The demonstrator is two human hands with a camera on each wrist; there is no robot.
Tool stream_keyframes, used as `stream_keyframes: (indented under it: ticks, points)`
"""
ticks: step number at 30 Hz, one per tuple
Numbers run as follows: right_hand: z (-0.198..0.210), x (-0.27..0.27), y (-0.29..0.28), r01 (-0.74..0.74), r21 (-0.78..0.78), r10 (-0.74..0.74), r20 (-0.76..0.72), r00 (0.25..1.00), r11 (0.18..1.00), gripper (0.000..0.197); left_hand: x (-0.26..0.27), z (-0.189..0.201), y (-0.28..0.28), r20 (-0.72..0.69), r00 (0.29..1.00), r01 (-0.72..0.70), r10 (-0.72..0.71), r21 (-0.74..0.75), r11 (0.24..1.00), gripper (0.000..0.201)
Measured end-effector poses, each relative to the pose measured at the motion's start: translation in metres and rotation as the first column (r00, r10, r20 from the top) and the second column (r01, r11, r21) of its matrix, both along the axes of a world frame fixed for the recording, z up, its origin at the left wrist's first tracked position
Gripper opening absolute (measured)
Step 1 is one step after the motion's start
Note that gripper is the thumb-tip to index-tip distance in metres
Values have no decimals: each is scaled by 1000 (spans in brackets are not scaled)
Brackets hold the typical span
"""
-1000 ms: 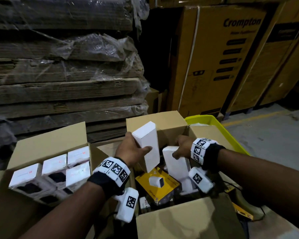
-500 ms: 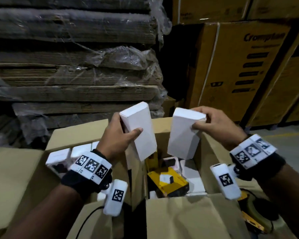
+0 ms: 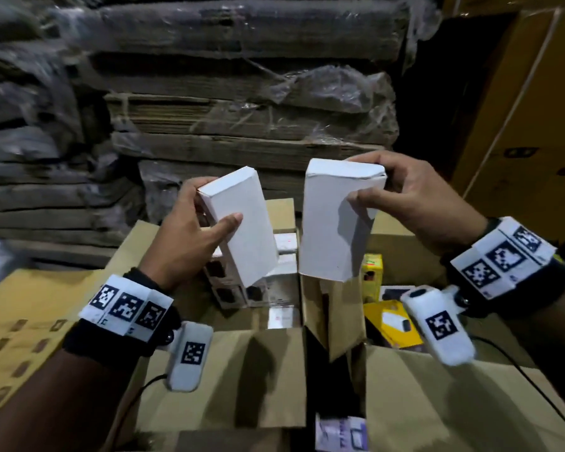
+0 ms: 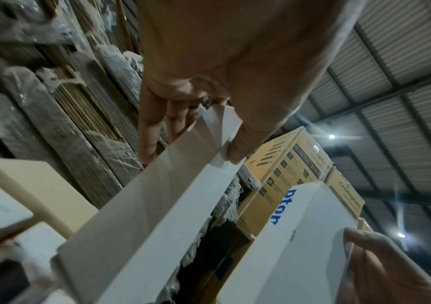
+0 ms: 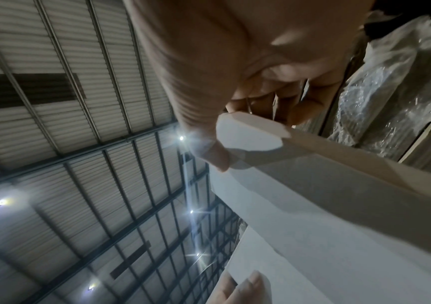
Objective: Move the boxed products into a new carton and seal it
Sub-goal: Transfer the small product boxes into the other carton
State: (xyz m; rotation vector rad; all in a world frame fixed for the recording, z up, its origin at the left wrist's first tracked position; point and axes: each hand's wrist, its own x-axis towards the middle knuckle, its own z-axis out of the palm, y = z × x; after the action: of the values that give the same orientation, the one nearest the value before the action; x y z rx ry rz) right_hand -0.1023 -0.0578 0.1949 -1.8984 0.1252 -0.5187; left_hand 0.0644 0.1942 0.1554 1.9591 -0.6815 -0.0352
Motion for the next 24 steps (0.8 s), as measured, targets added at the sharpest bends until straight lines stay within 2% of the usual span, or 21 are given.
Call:
stream_keyframes:
  ticks: [4,9,13,17,22,24]
  points:
    - [-3,36,32,-36,-1,36,27,999,999,31,25,-10,31,-15,998,-65,65,-4,998,49]
    - [-27,88,69,-61,31,62,-15,998,998,31,53,-31,52,-78,990,-118,121,44,992,51]
    - [-59,124,87,-33,-70,21,-173,985,997,33,74,-54,56,-101,986,-112,130,171,979,56]
    - [-85,138,93,3,-148,-51,-322,945,989,40,90,-72,56,-78,987,-113,140,288,951,54]
    - [-107,150,99,-39,-312,-137,-524,840,949,40,110,-89,63,-107,984,-95,145,373,923,58]
    - [-114,157,104,-90,-407,-180,-579,795,909,42,114,-92,64,-79,988,-88,129,387,918,56]
